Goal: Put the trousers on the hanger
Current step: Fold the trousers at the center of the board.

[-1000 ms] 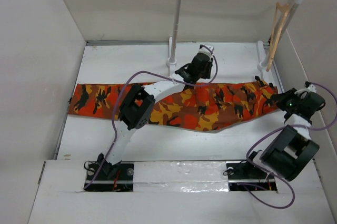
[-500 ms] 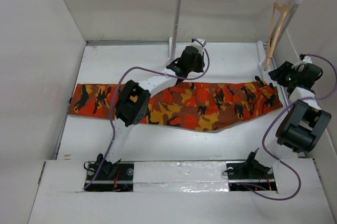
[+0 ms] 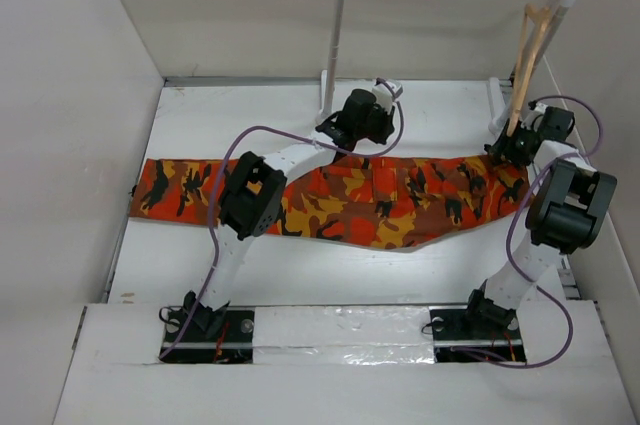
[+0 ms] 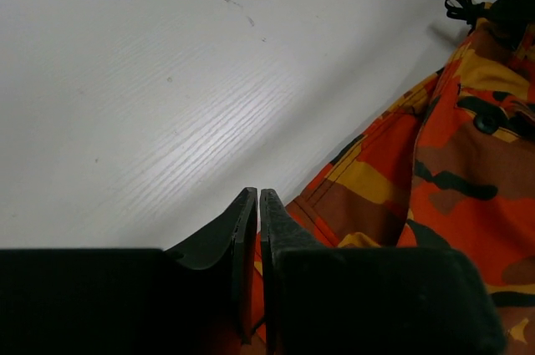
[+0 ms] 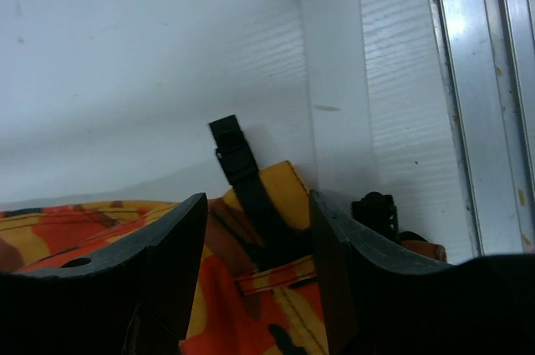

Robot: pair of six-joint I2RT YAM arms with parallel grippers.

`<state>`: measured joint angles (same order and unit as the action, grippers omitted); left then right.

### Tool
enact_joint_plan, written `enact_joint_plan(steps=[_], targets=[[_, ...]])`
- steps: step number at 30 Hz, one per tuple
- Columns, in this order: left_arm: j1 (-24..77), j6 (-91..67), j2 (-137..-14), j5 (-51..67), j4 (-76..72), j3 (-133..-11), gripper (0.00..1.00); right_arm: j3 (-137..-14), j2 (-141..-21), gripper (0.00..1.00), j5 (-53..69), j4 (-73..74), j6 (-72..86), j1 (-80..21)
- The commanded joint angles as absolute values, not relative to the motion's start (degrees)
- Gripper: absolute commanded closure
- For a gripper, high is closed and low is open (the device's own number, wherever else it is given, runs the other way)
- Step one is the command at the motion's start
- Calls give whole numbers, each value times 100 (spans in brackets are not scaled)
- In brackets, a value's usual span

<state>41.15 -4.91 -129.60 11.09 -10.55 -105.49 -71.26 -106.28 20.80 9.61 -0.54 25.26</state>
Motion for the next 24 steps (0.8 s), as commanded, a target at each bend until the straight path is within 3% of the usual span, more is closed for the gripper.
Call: enact_joint_plan(steps=[1, 11, 18, 24], targets=[[4096, -246, -12779, 1371, -1283, -10520, 95, -7523, -10731, 42, 1749, 1212, -369, 2558], [4096, -255, -12876, 1284, -1187, -10582, 94, -7655, -10898, 44, 2047, 1309, -431, 2716], [4043, -27, -12894, 1187, -924, -10661, 90, -7594, -10907, 62, 2241, 1257, -369, 2769], [3912, 729, -12858, 1028, -370, -10705, 78, -7445, -10829, 90, 2496, 1003, -185, 2883]])
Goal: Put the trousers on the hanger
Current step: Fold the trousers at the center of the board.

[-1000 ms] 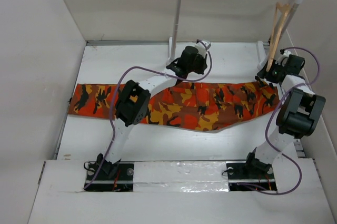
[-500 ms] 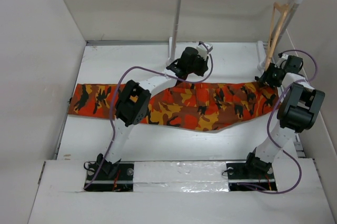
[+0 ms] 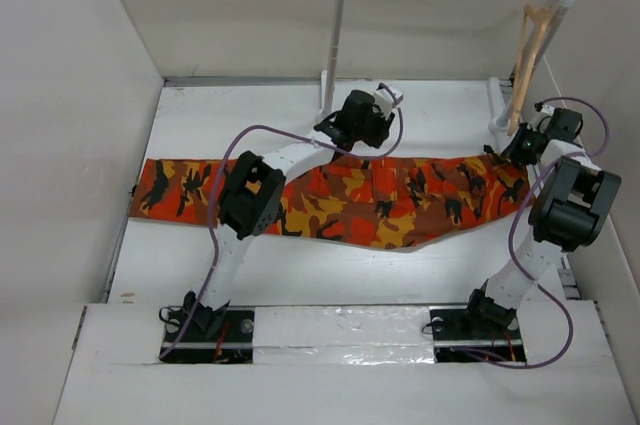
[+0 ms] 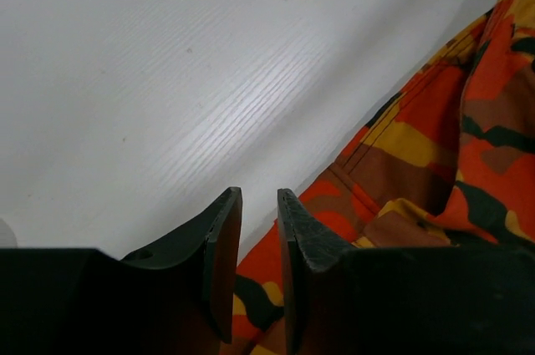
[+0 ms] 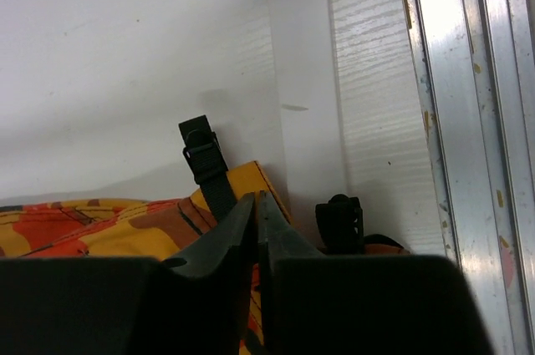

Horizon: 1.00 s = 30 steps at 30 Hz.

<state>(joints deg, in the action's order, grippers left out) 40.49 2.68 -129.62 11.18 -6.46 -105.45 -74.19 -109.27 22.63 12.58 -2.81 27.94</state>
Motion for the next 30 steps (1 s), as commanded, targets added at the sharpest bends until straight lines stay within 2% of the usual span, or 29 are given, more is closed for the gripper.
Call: enact_joint_plan(steps=[1, 2, 10, 13, 16, 24, 30], targets=[[3911, 799, -12867, 1072, -300, -10705, 78, -7392, -10793, 97, 2522, 941, -141, 2883], [3824, 965, -12876, 1142, -203, -10722, 78, -7313, -10767, 100, 2557, 880, -36, 2883], [3472, 2109, -12859, 2197, 1327, -10890, 81, -6531, -10257, 100, 2821, -403, 738, 2988], [3305, 2197, -12700, 2671, 1292, -10530, 64, -6232, -10195, 100, 2944, -869, 1001, 3040], [3305, 2320, -12788, 2768, 1485, -10529, 56, -6109, -10152, 100, 3041, -1046, 1107, 3041], [3489, 2584, -13298, 3620, 2030, -11004, 54, -5915, -9747, 100, 3015, -1292, 1239, 3041], [3735, 2663, -13543, 3789, 2110, -11250, 45, -5976, -9694, 100, 3015, -1196, 1178, 3041]])
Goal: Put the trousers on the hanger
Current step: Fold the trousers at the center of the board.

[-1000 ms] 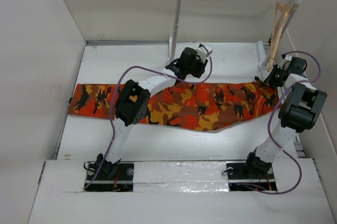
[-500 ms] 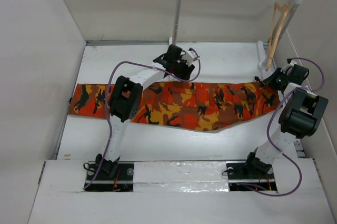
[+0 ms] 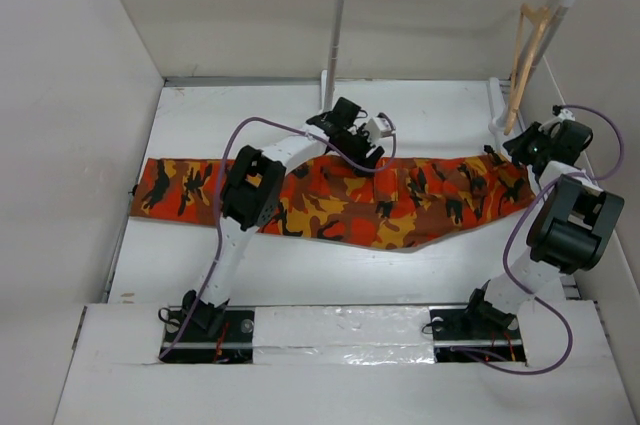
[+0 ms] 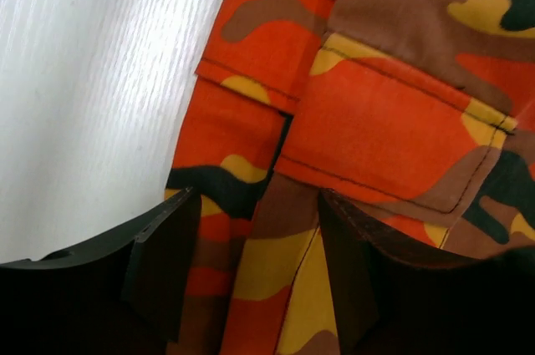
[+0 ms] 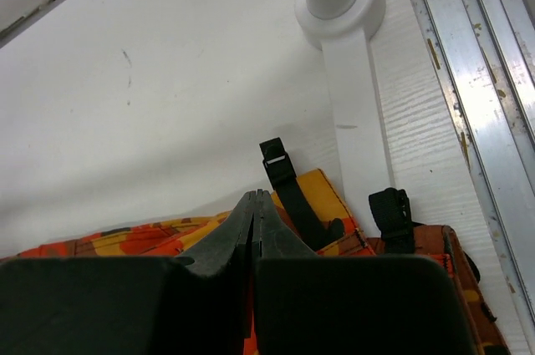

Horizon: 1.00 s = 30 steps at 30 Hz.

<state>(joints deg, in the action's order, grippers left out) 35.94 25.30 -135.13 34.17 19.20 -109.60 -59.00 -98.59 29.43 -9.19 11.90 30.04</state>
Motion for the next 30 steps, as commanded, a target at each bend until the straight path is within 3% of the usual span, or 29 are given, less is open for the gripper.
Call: enact_joint_plan(steps=[1, 7, 10, 12, 16, 20, 25, 30], targets=[[3735, 2602, -13579, 3771, 2075, -11259, 43, -5977, -9694, 100, 3015, -1195, 1169, 3041], [3735, 2408, -13755, 3902, 1942, -11408, 40, -6047, -9852, 100, 3041, -1064, 967, 2840], [3735, 2434, -13755, 4034, 1995, -11452, 44, -6108, -9967, 100, 3024, -967, 888, 2786], [3735, 2470, -13764, 4052, 2039, -11487, 53, -6108, -10019, 100, 2997, -967, 896, 2786], [3735, 2505, -13816, 4060, 2092, -11522, 74, -6266, -10186, 82, 2971, -783, 800, 2734], [3735, 2540, -13834, 4104, 2188, -11619, 91, -6486, -10336, 73, 2909, -448, 580, 2681], [3735, 2566, -13667, 4061, 2206, -11619, 96, -6565, -10231, 49, 2470, -194, 387, 2628], [3735, 2558, -13474, 4122, 2215, -11593, 100, -6925, -10406, 42, 2356, 368, 106, 2514]])
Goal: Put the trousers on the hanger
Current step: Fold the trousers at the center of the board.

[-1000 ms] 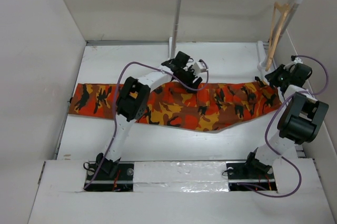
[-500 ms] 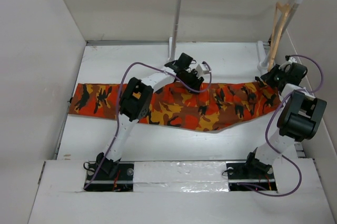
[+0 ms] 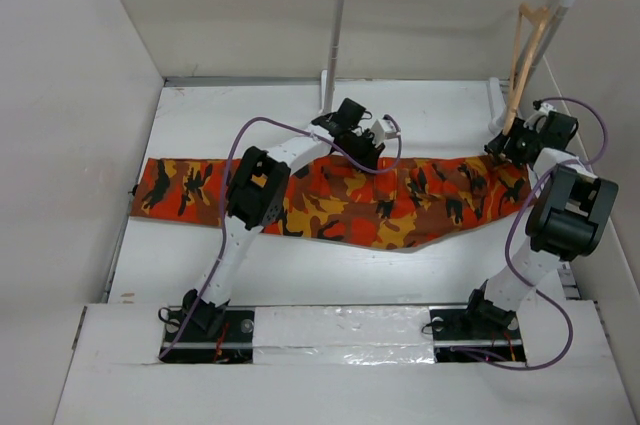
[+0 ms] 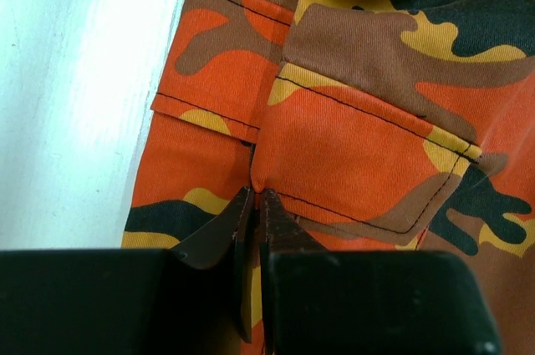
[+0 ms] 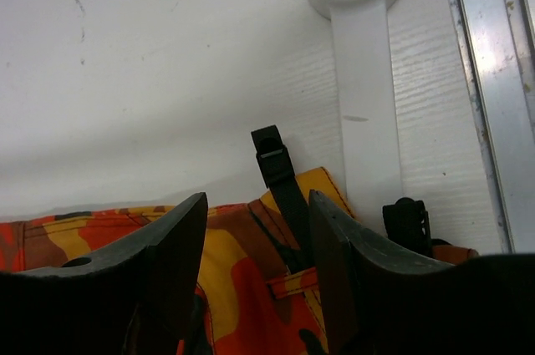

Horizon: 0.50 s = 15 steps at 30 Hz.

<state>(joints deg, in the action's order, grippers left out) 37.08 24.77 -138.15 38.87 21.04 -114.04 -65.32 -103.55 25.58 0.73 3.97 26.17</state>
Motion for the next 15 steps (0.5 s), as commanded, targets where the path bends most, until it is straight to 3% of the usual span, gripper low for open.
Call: enact_joint_plan(steps=[1, 10, 15], targets=[[3735, 2558, -13474, 4113, 2232, -11610, 100, -6961, -10424, 42, 2329, 404, 88, 2514], [3735, 2593, -13289, 4140, 2364, -11698, 100, -7470, -10704, 40, 1424, 1098, -255, 2452], [3735, 2593, -13219, 4227, 2382, -11716, 100, -7743, -10881, 45, 1222, 1511, -422, 2268]])
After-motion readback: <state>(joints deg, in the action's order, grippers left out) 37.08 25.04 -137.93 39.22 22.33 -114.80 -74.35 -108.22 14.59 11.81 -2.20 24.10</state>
